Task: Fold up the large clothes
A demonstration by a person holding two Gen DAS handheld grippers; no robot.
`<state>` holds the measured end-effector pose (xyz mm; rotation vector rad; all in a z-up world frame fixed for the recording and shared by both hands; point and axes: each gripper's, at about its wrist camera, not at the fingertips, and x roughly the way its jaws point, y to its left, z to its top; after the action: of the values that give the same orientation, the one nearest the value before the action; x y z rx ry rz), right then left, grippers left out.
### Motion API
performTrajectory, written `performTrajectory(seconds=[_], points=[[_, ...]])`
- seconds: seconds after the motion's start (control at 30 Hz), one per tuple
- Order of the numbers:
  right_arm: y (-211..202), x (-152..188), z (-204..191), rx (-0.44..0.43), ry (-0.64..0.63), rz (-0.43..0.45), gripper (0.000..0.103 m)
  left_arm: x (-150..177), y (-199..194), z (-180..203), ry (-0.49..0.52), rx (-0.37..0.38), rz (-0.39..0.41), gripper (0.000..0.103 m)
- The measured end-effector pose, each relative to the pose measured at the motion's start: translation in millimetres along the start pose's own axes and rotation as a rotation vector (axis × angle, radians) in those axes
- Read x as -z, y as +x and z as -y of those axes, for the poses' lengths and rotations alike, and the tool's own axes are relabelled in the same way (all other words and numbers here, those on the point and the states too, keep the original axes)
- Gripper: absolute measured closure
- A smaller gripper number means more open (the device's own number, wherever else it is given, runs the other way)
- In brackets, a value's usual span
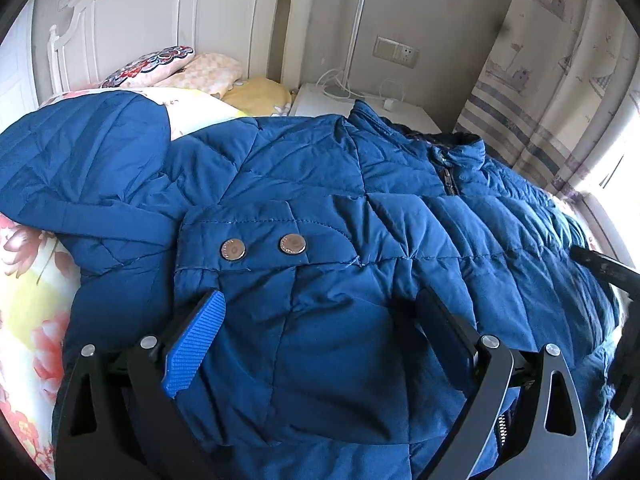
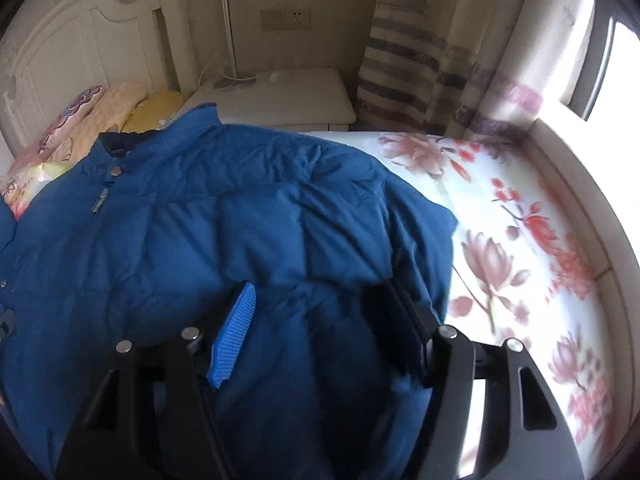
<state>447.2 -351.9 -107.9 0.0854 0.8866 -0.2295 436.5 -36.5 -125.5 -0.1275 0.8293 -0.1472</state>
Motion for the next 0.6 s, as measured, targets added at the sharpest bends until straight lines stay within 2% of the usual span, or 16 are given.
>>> performTrajectory(seconds=[0.1,0.17,0.23,0.3,0.43,0.5,0.53,0.57,0.6], points=[[-45,11,-28,-0.053,0.006,0.123,0.036,0,-20,-12,-0.077,0.046,0.095,0.012],[-60,22,-58,-0.121,-0.062,0.142,0.031,-1,-43,-33,-0.197,0.150,0.192,0.012],[-67,35,-95,-0.178,-0.150,0.142,0.030,0,-58,-56,-0.300,0.193,0.254,0.012],[-63,47,-133,-0.231,-0.248,0.115,0.030,3,-64,-79,-0.403,0.195,0.284,0.012],[-35,71,-175,-0.144,-0.403,0.066,0.027,8,-76,-126,-0.605,0.231,0.326,0.012],[-33,67,-168,-0.169,-0.371,0.054,0.024,8,-91,-157,-0.719,0.212,0.373,0.012],[-30,65,-165,-0.191,-0.352,0.042,0.023,9,-98,-176,-0.794,0.198,0.397,0.012],[-30,63,-161,-0.210,-0.336,0.037,0.023,12,-103,-204,-0.911,0.174,0.416,0.012],[-31,64,-160,-0.211,-0.333,0.038,0.023,12,-104,-222,-0.973,0.170,0.412,0.012]])
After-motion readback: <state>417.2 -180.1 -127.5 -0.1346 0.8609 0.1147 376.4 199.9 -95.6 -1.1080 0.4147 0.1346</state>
